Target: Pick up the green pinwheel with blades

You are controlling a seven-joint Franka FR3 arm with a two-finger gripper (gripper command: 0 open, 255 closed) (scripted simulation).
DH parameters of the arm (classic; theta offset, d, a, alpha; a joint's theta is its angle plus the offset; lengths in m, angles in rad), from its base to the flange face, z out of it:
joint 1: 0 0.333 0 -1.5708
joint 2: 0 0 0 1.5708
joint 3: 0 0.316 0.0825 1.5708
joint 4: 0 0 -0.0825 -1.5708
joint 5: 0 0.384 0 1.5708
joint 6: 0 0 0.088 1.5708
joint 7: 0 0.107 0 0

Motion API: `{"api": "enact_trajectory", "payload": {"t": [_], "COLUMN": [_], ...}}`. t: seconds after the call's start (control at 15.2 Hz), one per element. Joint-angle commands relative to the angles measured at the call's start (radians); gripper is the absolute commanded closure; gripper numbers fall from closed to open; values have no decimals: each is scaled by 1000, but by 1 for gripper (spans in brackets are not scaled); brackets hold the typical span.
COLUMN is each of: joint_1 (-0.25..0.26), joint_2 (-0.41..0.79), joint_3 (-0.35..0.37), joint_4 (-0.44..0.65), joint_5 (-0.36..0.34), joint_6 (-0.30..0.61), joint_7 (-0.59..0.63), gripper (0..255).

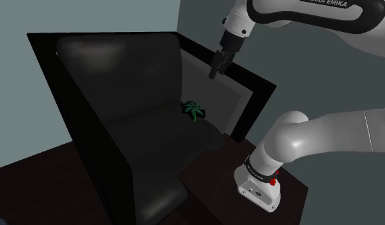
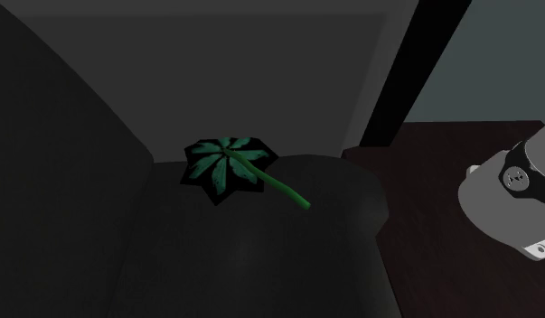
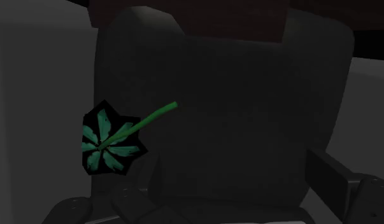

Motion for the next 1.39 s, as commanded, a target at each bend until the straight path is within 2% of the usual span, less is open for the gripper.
{"api": "enact_trajectory", "payload": {"t": [0.0,0.66,1.32], "joint_1": [0,-113,-202], "joint_2": [0,355,711], "joint_3": [0,42,22], "joint_4": [0,17,88], "joint_5": [0,24,38], "joint_6": [0,235,414], "joint_7": [0,283,543], "gripper": [0,0,0]}}
